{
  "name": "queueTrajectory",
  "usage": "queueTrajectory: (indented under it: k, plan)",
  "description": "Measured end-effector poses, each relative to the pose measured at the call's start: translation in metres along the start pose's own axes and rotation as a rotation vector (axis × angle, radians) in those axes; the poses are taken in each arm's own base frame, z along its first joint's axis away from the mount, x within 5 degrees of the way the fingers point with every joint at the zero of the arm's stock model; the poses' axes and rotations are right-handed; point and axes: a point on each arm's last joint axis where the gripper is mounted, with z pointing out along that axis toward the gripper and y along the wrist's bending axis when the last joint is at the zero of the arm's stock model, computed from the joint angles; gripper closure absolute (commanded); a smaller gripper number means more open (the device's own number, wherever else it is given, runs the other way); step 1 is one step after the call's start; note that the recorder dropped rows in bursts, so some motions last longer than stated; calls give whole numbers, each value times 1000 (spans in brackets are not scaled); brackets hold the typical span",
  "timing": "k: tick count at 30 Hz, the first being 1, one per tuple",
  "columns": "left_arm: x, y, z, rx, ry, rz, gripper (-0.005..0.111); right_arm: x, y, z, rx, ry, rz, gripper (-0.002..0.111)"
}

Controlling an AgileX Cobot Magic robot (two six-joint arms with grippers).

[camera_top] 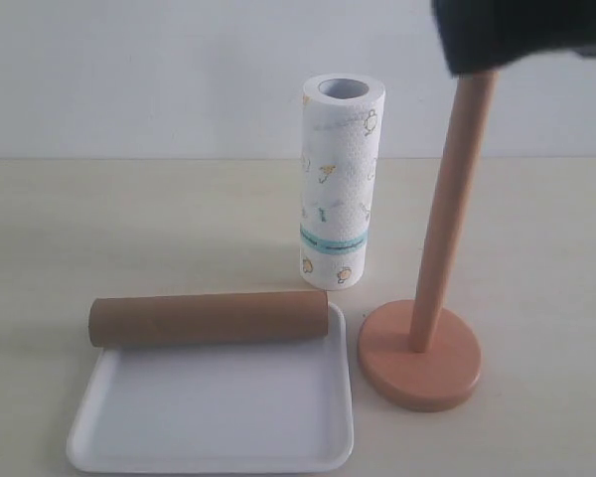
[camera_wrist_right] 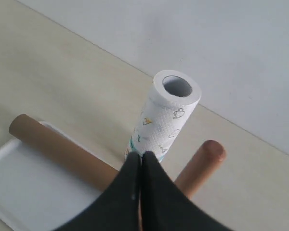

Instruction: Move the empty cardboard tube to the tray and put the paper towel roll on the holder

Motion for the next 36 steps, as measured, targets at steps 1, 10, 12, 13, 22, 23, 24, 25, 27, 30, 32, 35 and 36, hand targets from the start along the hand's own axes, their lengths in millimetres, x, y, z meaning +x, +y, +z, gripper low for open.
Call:
queueTrajectory:
  k: [1,10,12,13,22,23,24,25,27,30,32,35,36]
  plan:
    - [0,0,0,0,0,0,103,4,2,5,-2,-3,-11,108]
    - [0,0,0,0,0,0,103,43,-39,43,179,23,311,108]
    - [0,0,0,0,0,0,103,54,-53,45,211,-12,401,108]
    - [0,0,0,0,0,0,103,61,-58,45,216,-29,437,108]
    - [0,0,0,-1,0,2,103,137,-79,29,219,-207,565,108]
    - [0,0,0,-1,0,2,103,146,-79,23,232,-227,573,108]
    - [0,0,0,-1,0,2,103,155,-78,21,239,-231,576,108]
    - [0,0,0,-1,0,2,103,162,-78,16,251,-246,581,108]
    - [0,0,0,-1,0,2,103,180,-76,9,281,-269,591,108]
    - [0,0,0,-1,0,2,103,202,-73,0,325,-316,602,108]
    - [0,0,0,-1,0,2,103,213,-70,-5,332,-371,600,108]
    - [0,0,0,-1,0,2,103,222,-63,-8,315,-463,561,108]
    - [0,0,0,-1,0,2,103,223,-61,-10,311,-495,545,108]
